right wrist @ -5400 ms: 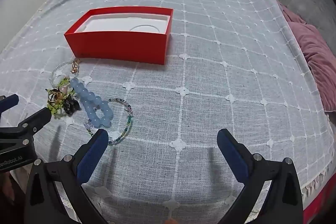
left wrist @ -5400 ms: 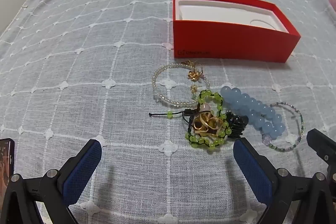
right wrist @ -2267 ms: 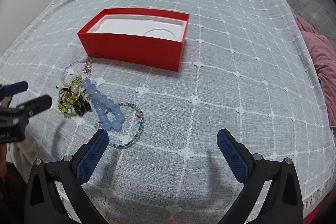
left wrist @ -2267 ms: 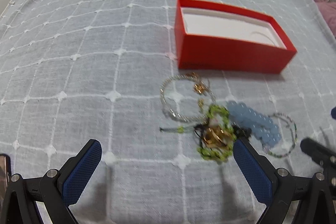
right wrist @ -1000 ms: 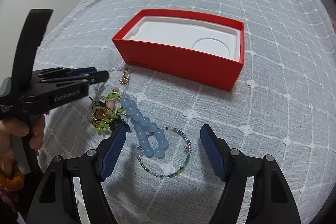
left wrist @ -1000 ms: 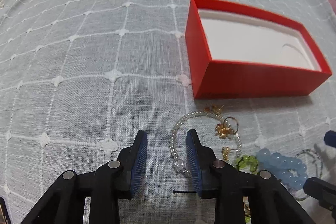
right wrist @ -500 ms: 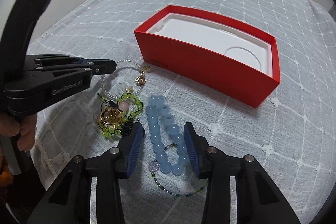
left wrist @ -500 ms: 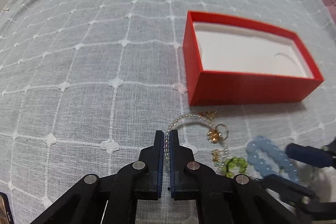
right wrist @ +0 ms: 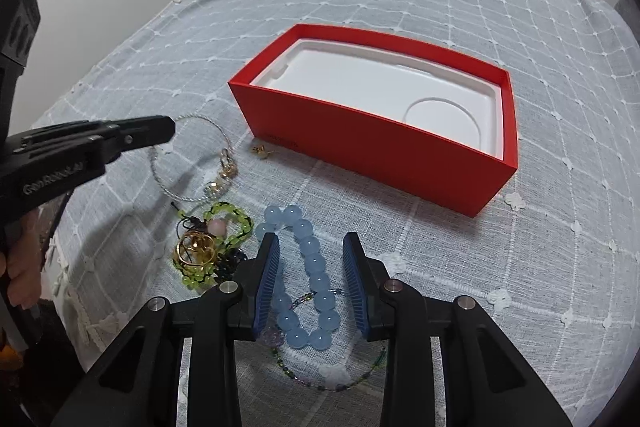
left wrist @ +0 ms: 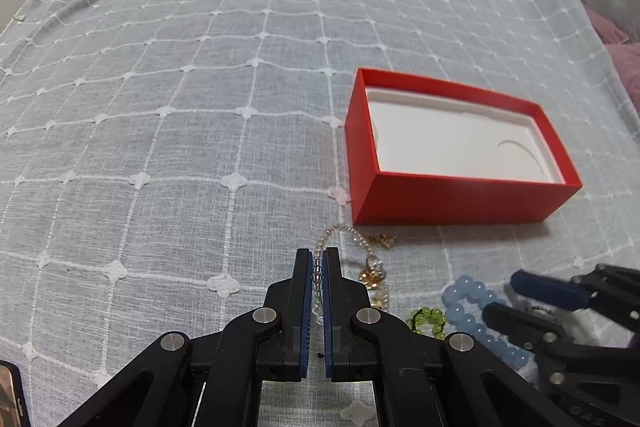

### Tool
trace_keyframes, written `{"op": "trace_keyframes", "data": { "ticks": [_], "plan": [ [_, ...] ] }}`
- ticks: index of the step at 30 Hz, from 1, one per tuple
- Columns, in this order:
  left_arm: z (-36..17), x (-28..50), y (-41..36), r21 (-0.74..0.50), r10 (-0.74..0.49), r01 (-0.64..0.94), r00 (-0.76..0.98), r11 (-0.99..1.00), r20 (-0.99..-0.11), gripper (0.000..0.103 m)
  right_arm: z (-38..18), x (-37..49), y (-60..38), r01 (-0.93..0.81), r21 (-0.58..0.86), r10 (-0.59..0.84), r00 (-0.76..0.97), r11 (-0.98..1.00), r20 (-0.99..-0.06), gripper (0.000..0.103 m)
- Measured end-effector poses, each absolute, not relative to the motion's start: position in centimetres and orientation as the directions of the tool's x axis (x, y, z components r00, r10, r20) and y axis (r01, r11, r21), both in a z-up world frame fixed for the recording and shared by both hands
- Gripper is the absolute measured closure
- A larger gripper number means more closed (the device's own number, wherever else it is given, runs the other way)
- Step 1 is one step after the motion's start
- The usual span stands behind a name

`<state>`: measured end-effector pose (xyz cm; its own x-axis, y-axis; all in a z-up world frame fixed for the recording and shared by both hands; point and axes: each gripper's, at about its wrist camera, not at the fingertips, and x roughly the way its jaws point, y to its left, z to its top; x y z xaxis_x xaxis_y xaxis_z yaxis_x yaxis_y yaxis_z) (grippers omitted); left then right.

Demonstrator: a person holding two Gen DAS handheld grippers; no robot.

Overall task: Organize jewelry
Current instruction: 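Carry both bracelets into the red box and open both grippers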

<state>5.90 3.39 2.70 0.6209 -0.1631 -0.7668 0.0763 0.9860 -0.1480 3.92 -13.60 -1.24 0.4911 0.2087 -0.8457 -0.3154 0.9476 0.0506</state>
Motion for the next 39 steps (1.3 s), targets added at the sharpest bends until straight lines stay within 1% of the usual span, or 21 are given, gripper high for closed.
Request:
{"op": "trace_keyframes", "data": {
  "ticks": [2, 4, 5, 7, 20, 24, 31, 37, 39],
  "plan": [
    [2.9, 6.0, 3.4, -0.16, -0.173, 0.078, 0.623, 0.984, -0.762, 0.103, -1.8, 4.3, -13.3, -0.321, 0.049, 0.206, 0.475, 0.946, -0.855, 0.079],
    [3.2, 6.0, 3.3, -0.172, -0.188, 0.087, 0.628, 0.981, -0.756, 0.103, -2.3, 4.4, -13.0, -0.329, 0.04, 0.2, 0.467, 0.943, -0.862, 0.084],
    [3.2, 6.0, 3.3, -0.173, -0.191, 0.09, 0.628, 0.981, -0.755, 0.103, -2.5, 4.5, -12.8, -0.332, 0.027, 0.19, 0.47, 0.943, -0.862, 0.089],
    [3.4, 5.9, 3.1, -0.178, -0.198, 0.095, 0.629, 0.979, -0.752, 0.103, -2.5, 4.5, -12.7, -0.337, 0.015, 0.184, 0.476, 0.942, -0.86, 0.091],
    [5.9, 5.4, 2.6, -0.23, -0.261, 0.134, 0.655, 0.964, -0.709, 0.103, 1.4, 3.8, -12.9, -0.305, 0.055, 0.224, 0.551, 0.951, -0.804, 0.091],
    [7.2, 5.9, 1.7, -0.261, -0.297, 0.157, 0.67, 0.953, -0.68, 0.103, 3.1, 3.4, -13.7, -0.286, 0.069, 0.231, 0.586, 0.956, -0.776, 0.091],
    [8.2, 8.2, 0.0, -0.338, -0.369, 0.186, 0.678, 0.923, -0.635, 0.103, 5.9, 3.7, -15.6, -0.227, 0.095, 0.223, 0.644, 0.969, -0.731, 0.091],
    [8.0, 10.5, -1.0, -0.463, -0.477, 0.216, 0.664, 0.86, -0.576, 0.103, 7.9, 4.1, -18.1, -0.168, 0.123, 0.206, 0.684, 0.978, -0.7, 0.091],
    [7.4, 11.3, -1.1, -0.495, -0.494, 0.206, 0.654, 0.844, -0.572, 0.103, 8.8, 4.0, -18.8, -0.155, 0.122, 0.196, 0.697, 0.98, -0.689, 0.091]
  ]
}}
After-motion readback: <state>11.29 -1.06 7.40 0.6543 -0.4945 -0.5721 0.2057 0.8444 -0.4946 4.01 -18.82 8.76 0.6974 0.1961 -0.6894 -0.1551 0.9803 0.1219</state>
